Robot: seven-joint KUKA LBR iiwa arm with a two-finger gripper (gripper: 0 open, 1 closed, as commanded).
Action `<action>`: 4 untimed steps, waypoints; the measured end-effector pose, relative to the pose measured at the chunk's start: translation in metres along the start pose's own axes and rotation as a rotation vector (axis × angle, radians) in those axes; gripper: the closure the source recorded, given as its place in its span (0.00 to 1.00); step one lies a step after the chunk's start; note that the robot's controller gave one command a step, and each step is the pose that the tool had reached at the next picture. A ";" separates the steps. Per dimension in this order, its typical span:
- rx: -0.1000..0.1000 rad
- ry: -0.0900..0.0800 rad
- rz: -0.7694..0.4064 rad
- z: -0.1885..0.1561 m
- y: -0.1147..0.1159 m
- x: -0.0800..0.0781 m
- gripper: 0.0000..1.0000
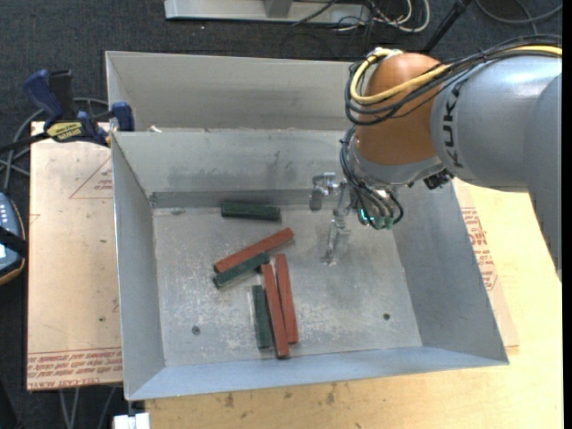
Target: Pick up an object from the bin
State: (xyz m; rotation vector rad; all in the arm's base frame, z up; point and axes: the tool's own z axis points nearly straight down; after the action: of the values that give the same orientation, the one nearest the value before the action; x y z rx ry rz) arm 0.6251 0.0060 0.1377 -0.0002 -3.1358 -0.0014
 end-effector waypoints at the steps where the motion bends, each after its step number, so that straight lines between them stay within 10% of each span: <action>1: 0.000 -0.007 -0.323 0.067 0.104 -0.006 0.00; 3: 0.001 -0.008 -0.401 0.030 0.097 0.003 0.00; 4: 0.001 -0.004 -0.567 0.067 0.094 0.007 0.00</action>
Offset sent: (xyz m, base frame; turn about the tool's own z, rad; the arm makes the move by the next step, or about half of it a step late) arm 0.0052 0.1018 -0.0677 -0.3228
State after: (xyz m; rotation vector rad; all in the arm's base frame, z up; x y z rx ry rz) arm 0.6182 0.0996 0.0706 0.8777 -3.0149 -0.0027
